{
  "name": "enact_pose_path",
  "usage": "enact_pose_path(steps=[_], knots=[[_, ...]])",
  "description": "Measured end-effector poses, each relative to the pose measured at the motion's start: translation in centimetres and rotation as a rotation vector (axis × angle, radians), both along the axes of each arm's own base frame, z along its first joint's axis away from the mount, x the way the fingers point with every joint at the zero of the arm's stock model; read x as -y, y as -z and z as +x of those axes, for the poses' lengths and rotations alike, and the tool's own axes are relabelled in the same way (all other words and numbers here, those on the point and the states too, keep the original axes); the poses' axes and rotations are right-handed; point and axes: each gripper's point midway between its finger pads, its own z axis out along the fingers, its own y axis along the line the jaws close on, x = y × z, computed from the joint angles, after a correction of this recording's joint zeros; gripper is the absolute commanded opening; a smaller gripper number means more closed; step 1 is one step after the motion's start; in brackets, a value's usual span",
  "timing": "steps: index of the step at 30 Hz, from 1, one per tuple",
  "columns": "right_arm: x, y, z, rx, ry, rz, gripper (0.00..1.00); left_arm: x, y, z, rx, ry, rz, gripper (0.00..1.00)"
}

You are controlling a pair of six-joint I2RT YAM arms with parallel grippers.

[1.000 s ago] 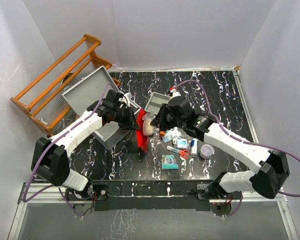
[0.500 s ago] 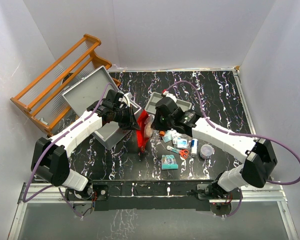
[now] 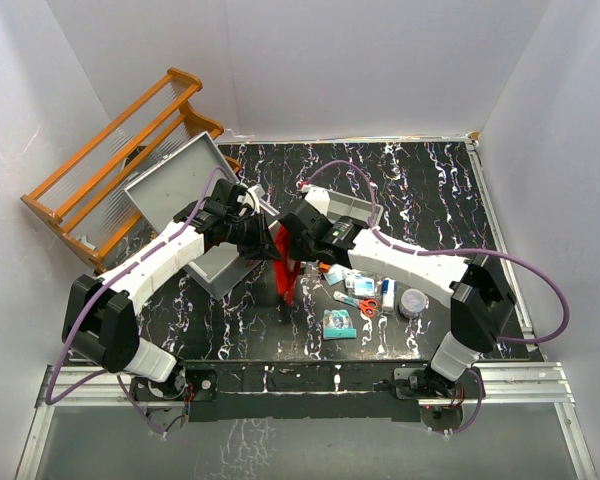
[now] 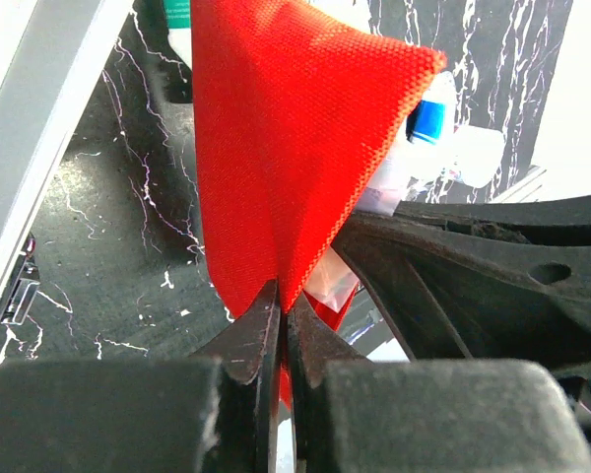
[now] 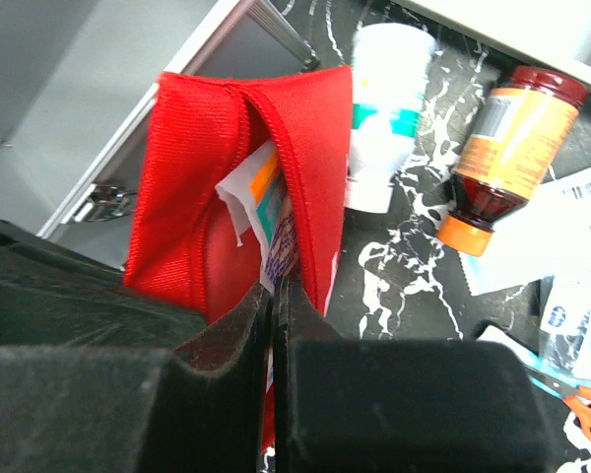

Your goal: Organize the medicine kit

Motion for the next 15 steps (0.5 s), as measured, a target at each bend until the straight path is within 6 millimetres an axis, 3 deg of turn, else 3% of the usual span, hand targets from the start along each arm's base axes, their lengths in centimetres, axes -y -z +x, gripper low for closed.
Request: enact_pose_path(steps=[5, 15], knots=[[0.5, 0.4, -0.1, -0.007, 0.013, -0.032, 0.0, 0.1, -0.1, 0.0, -0.004, 0.001, -0.01, 0.0], [-0.6, 1.3, -0.1, -0.055, -0.035, -0.062, 0.0, 0.4, -0.4, 0.0, 0.003, 0.008, -0.025, 0.0]])
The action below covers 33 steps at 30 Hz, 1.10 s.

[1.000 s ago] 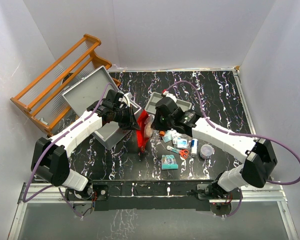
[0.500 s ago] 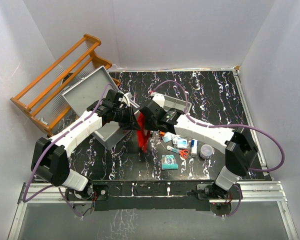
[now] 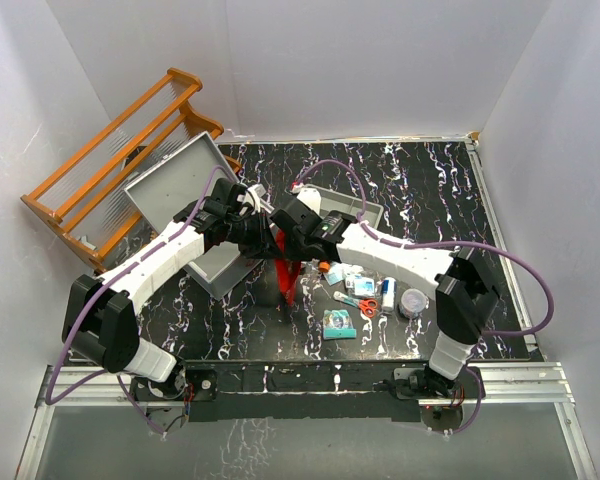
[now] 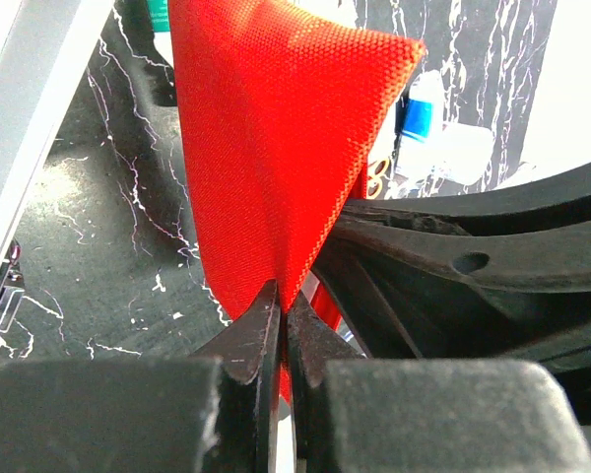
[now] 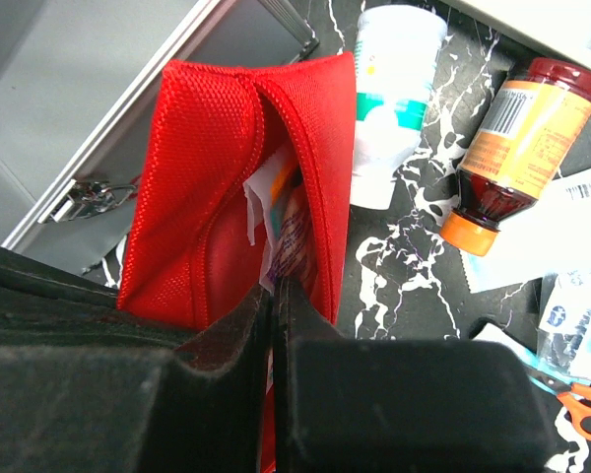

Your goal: Organize the medicine kit

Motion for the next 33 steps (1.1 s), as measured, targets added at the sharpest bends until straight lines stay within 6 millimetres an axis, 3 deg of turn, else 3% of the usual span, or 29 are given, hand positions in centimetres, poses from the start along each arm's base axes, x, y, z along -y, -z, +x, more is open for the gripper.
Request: enact_pose_path(steps=[9, 14, 17, 28, 33], knots=[[-0.2, 0.9, 0.6, -0.014, 0.012, -0.041, 0.0, 0.2, -0.1, 0.0, 0.001, 0.007, -0.01, 0.0], [-0.4, 0.8, 0.9, -0.007, 0.017, -0.042, 0.22, 0.2, -0.2, -0.1, 0.0, 0.008, -0.011, 0.0], [-0.3, 0.4, 1.0, 0.004, 0.021, -0.04, 0.26, 0.1, -0.1, -0.1, -0.002, 0.006, -0.009, 0.0], [0.3, -6.0, 0.3, 0.11, 0.014, 0.117, 0.31, 0.1, -0.1, -0.1, -0.005, 0.004, -0.01, 0.0], [1.4, -7.1, -0.4, 0.151, 0.009, 0.144, 0.38, -0.1, 0.1, -0.4, -0.017, 0.005, 0.001, 0.0]])
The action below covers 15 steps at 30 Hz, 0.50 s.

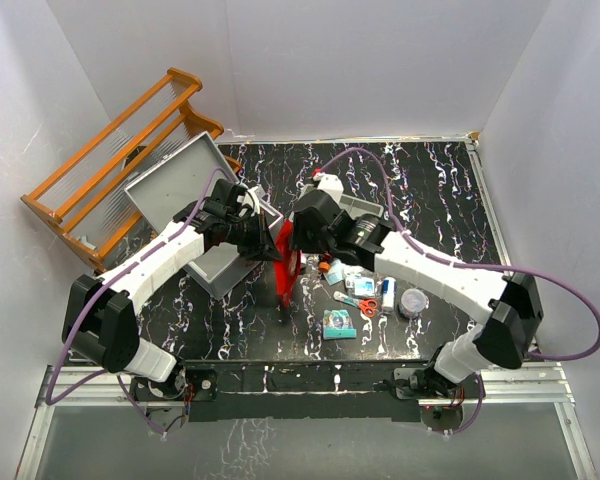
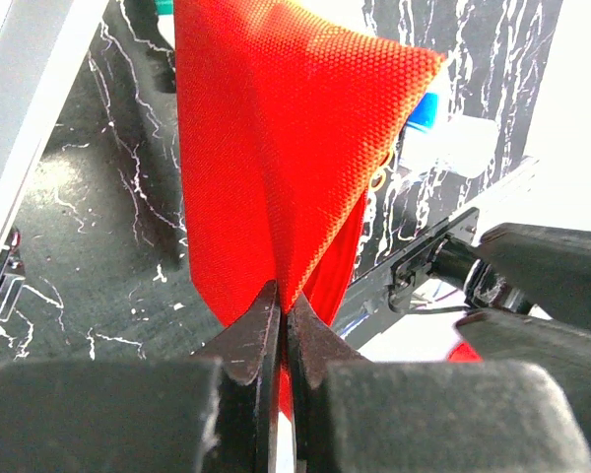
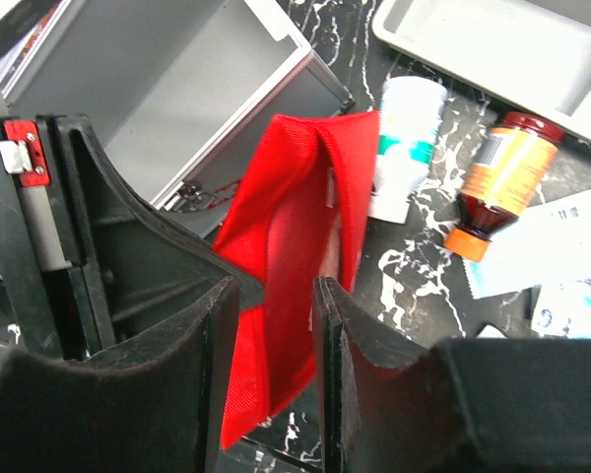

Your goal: Organize the medicine kit

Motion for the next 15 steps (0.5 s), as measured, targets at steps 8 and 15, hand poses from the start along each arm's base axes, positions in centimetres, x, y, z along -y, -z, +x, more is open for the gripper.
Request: enact_pose_path(steps=[8, 15], knots=[[4.6, 1.8, -1.6, 0.024, 0.055, -0.046, 0.47, -0.9, 0.6, -1.3, -0.032, 0.025, 0.044, 0.0], [8.7, 6.3, -3.1, -0.022, 0.129, -0.139, 0.51, -1.6, 0.4, -2.5, -0.042, 0.056, 0.063, 0.0]])
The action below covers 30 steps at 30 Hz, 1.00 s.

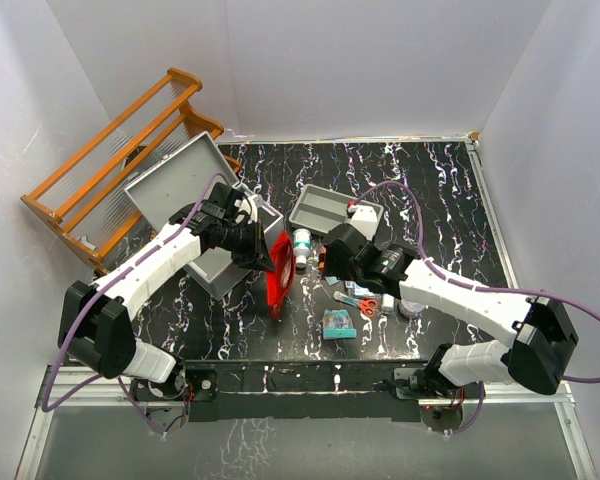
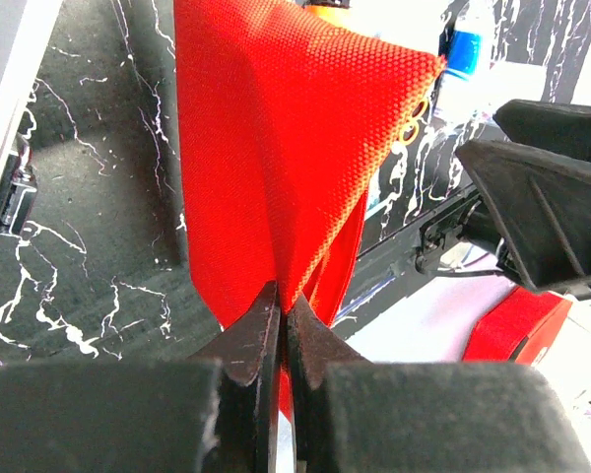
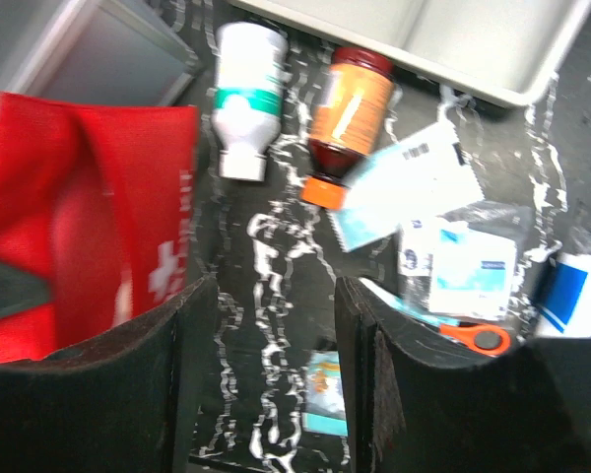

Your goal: Organize the medicine kit

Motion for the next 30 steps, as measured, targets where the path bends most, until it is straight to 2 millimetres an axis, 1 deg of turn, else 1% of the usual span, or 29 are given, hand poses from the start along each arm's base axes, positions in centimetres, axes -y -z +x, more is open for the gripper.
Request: enact_pose_path(steps=[2, 5, 8, 12, 15, 19, 23, 28, 30], knots=[[0.6, 1.4, -0.5, -0.025, 0.004, -0.023, 0.52, -0.1, 0.1, -0.3, -0.007, 0.008, 0.006, 0.0], [1.2, 2.8, -1.4, -0.066, -0.002, -0.049, 0.53, -0.3, 0.3, -0.6, -0.017, 0.017, 0.016, 0.0], [1.3, 4.0, -2.3, -0.109, -0.021, -0.055, 0.54, -0.5, 0.4, -0.9, -0.024, 0.027, 0.023, 0.0], [1.4, 6.2, -4.3, -0.2, -0.08, -0.06, 0.54, -0.6, 0.4, -1.1, -0.029, 0.037, 0.026, 0.0], [1.6, 8.0, -6.0, -0.276, -0.12, -0.068, 0.51, -0.6, 0.4, -1.1, -0.028, 0.04, 0.026, 0.0], [3.0, 10.0, -8.0, -0.358, -0.14, -0.112, 0.46, -0.6, 0.5, -1.1, -0.029, 0.044, 0.026, 0.0], [3.9, 10.9, -9.0, -0.4, -0.154, -0.145, 0.43, -0.6, 0.8, -1.1, -0.035, 0.045, 0.03, 0.0], [3.8, 11.9, -9.4, -0.433, -0.183, -0.168, 0.42, -0.5, 0.9, -1.1, -0.04, 0.045, 0.032, 0.0], [3.5, 12.3, -9.3, -0.441, -0.194, -0.166, 0.42, -0.4, 1.0, -1.0, -0.039, 0.045, 0.027, 0.0]])
